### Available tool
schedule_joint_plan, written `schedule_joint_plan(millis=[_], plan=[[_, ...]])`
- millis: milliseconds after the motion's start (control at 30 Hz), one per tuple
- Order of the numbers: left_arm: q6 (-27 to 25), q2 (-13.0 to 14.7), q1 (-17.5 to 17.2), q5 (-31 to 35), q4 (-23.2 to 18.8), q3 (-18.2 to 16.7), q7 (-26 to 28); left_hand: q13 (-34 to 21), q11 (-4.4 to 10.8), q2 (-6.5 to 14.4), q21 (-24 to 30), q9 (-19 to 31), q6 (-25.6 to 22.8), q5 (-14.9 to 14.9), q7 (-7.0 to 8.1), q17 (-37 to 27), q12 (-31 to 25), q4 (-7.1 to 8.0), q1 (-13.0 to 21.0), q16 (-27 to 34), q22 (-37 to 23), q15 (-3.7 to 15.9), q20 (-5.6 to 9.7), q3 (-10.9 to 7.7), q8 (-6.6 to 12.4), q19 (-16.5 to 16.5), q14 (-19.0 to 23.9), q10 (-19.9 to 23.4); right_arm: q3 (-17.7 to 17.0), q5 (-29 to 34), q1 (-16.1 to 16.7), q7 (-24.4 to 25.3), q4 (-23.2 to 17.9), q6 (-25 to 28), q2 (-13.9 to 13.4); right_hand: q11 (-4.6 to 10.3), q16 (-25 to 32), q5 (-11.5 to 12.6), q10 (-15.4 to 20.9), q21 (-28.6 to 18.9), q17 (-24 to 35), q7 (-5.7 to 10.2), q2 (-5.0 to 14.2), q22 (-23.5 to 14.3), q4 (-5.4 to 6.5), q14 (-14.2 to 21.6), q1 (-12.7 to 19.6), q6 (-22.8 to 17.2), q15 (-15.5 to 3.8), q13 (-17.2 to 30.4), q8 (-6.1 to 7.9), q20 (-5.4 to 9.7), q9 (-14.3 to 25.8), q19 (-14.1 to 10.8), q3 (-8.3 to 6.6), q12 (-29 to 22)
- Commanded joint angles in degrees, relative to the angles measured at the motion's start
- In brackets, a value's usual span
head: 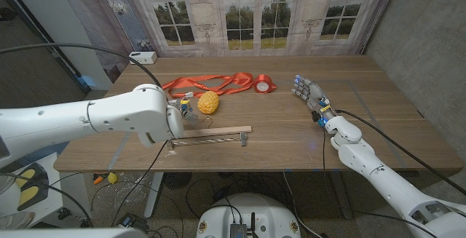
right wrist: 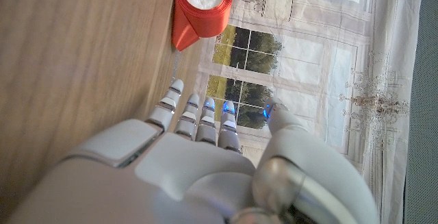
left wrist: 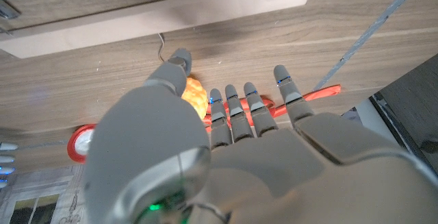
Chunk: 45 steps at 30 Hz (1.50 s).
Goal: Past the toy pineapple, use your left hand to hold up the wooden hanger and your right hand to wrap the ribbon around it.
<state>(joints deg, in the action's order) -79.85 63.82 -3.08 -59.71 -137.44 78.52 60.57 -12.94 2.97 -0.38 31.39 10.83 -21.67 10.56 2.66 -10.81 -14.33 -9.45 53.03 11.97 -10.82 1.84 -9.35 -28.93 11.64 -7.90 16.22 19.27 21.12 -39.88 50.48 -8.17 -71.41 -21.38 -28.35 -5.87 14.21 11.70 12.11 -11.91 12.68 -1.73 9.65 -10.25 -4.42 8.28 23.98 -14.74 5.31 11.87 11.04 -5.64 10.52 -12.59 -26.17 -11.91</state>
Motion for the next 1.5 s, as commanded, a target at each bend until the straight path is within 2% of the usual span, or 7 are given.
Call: schedule_joint_plan(millis=[33, 200, 433, 600, 800, 967, 1500], plan=[[-0.1, -1.4, 16.1, -25.9, 3.3, 14.8, 3.4, -0.3, 0.46, -0.8, -0.3, 0.3, 0.5, 0.6, 0.16, -0.3, 0.1, 0.11, 0.2, -0.1, -0.1, 0.24, 0.32, 0.56, -0.16, 0.5, -0.6, 0.0, -0.2, 0.4, 1.0, 1.4, -1.8, -0.1, -0.1, 0.04, 0.3, 0.2, 0.6, -0.4, 0.2, -0.03, -0.26, -0.3, 0.01, 0.6, -0.4, -0.8, -0.10, 0.1, 0.21, 0.05, 0.2, -0.2, 0.17, -0.5], [-0.1, -3.5, 20.8, -26.8, 4.8, 20.8, 3.4, -0.5, 0.93, 0.2, -0.4, 0.3, 0.6, 0.7, 0.30, -0.4, 0.0, 0.06, 1.4, 0.1, -0.1, 0.74, 0.54, 0.48, -0.16, 0.4, -0.4, 0.1, -0.2, 0.5, 1.1, 1.5, -2.0, -0.1, -0.1, -0.07, 0.3, 0.2, 0.7, -0.4, 0.2, -0.06, -0.24, -0.3, 0.07, 0.8, -0.5, -0.9, -0.10, 0.1, 0.24, 0.08, 0.2, -0.2, 0.25, -0.5], [-0.1, -3.4, 20.5, -24.8, 4.7, 21.4, 3.4, -0.9, 0.20, 0.5, -0.5, 0.4, 4.2, 0.7, 0.45, -0.5, 0.5, 0.78, 1.5, 0.3, -0.1, 1.07, 0.73, 2.12, -1.24, 0.0, -0.2, -1.5, -0.2, 0.4, 1.2, 1.8, -2.1, 0.3, -0.1, -0.07, 0.4, 0.2, 0.7, -0.4, 0.3, -0.11, -0.27, -0.3, 0.16, 0.8, -0.7, -1.0, -0.02, 0.1, 0.25, 0.06, 0.2, -0.3, 0.40, -0.5], [-0.1, -4.9, 24.1, -24.4, 5.3, 26.0, 3.4, -1.0, 0.71, 0.2, -0.6, 0.4, 5.4, 0.9, 0.93, -0.4, 1.0, 1.02, 1.3, 0.1, -0.1, 1.11, 0.89, 3.20, -1.23, 0.0, -0.9, -2.9, -0.1, 0.3, 1.2, 1.9, -1.8, 0.2, 0.1, 0.03, 0.3, 0.2, 0.8, -0.4, 0.4, -0.07, -0.24, -0.3, 0.24, 0.7, -0.9, -1.0, -0.01, 0.1, 0.24, 0.10, 0.2, -0.3, 0.50, -0.5], [-0.1, -5.0, 23.3, -18.0, 5.0, 27.1, 3.4, -1.1, 1.06, 0.3, -0.6, 0.4, 6.1, 1.1, 1.55, -0.4, 1.0, 1.12, 1.4, 0.3, -0.1, 1.42, 1.32, 3.85, -1.20, -0.4, -0.6, -3.1, -0.1, 0.3, 1.4, 2.2, -1.8, 0.2, 0.2, -0.08, 0.4, 0.1, 0.8, -0.4, 0.4, -0.14, -0.24, -0.3, 0.28, 0.8, -1.0, -1.2, 0.09, 0.1, 0.27, 0.09, 0.2, -0.3, 0.57, -0.5], [-0.1, -7.3, 24.9, -19.9, 8.8, 28.9, 3.4, -1.2, 0.73, 0.4, -0.6, 0.3, 7.6, 1.2, 1.86, -0.5, 0.9, 1.37, 1.3, 0.7, -0.1, 1.93, 1.47, 4.61, -1.38, -0.7, 0.1, -3.1, -0.2, 0.5, 1.7, 2.6, -2.3, 0.0, 0.1, -0.30, 0.4, 0.1, 0.9, -0.4, 0.4, -0.26, -0.25, -0.3, 0.30, 0.8, -1.1, -1.3, 0.15, 0.1, 0.29, 0.07, 0.2, -0.3, 0.64, -0.5], [-0.1, -11.3, 19.6, -15.0, 16.7, 27.3, 3.4, -1.5, 1.53, 1.2, -0.1, 0.2, 5.2, 1.3, 2.14, -0.6, -0.2, 1.40, 1.9, 2.1, -0.2, 3.65, 1.93, 6.31, 0.02, -2.7, 3.7, -0.4, -0.5, 1.2, 3.0, 5.3, -4.9, 1.2, -0.6, -0.14, 0.4, 0.1, 1.0, -0.4, 0.5, -0.24, -0.32, -0.3, 0.28, 0.9, -1.2, -1.4, 0.15, 0.1, 0.27, -0.11, 0.2, -0.3, 0.80, -0.5]])
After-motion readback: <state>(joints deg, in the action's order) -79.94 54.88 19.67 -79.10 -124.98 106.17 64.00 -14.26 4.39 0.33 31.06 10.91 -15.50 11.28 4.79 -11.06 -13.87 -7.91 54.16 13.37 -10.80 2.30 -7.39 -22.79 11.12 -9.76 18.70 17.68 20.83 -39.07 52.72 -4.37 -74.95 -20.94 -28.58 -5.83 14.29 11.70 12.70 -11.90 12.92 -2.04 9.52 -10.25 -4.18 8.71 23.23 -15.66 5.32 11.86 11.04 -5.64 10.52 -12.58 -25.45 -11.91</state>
